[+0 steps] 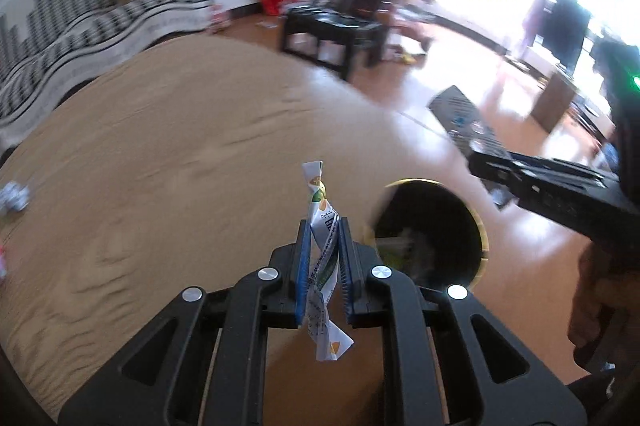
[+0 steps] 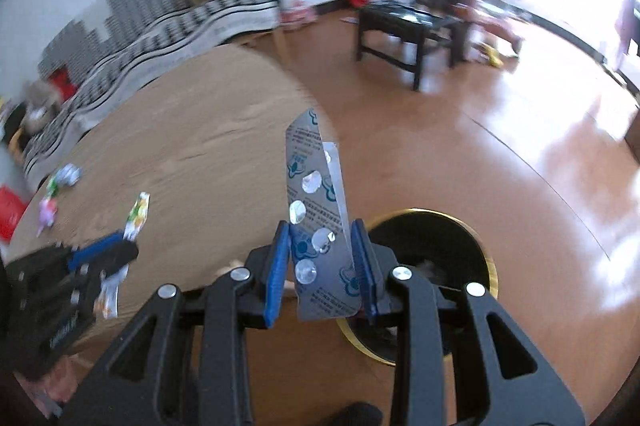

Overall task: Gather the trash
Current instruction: 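Carry both items to the black bin and open both tools to drop them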

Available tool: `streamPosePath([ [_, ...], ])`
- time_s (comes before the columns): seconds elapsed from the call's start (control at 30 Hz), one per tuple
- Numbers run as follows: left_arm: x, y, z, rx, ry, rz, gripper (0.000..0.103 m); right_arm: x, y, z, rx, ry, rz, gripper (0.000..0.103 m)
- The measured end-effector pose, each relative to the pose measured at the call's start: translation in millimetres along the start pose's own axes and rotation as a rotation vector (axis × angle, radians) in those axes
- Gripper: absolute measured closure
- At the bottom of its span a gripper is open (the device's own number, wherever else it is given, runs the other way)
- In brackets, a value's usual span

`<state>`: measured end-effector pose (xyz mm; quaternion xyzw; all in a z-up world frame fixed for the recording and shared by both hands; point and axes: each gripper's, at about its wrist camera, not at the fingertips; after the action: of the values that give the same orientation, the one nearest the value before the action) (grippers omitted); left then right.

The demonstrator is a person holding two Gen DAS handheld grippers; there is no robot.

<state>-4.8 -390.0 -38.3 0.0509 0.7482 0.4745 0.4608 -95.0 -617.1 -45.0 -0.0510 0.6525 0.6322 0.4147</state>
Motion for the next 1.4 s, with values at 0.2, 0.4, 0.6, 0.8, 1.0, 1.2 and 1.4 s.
streamPosePath([
  [0.2, 6.1, -44.2, -52.9, 0.068, -0.073, 0.041, 0.090, 9.1, -8.4, -65.8, 0.053, -0.120, 0.051, 0.072],
  [0.4, 9.7, -86.3, -78.2, 0.103, -0.078, 0.097, 0.090, 16.5, -16.7, -90.7, 0.060, -0.174, 0.086, 0.072],
  [0.6, 6.5, -106.9, -89.8, 0.133, -0.072, 0.116, 0.090, 20.6, -24.2, -100.7, 0.066, -0.192, 0.107, 0.072],
  [0.8, 4.5, -119.1, -97.3, 0.167, -0.052, 0.123, 0.090, 19.8, -27.3, -108.5, 0.063, -0.222, 0.113, 0.072],
  [1.0, 0.6, -127.6, -103.1, 0.193, -0.033, 0.131, 0.090, 20.2, -30.6, -111.8, 0.067, -0.229, 0.120, 0.072],
  [1.2, -1.3, -131.6, -106.3, 0.208, -0.031, 0.132, 0.090, 22.0, -30.9, -113.0, 0.067, -0.233, 0.119, 0.071],
  [1.4, -2.7, -135.5, -109.9, 0.221, -0.028, 0.138, 0.090, 19.6, -29.5, -115.9, 0.061, -0.244, 0.109, 0.068],
])
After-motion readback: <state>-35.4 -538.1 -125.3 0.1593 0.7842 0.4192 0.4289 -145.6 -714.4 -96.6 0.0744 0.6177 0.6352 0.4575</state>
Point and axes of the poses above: each gripper's, at about its wrist camera, not at the fingertips, and y roughly against the way its jaws point, z to its left, x to its underside, and after that the axes turned 3 degrees about x, right-handed
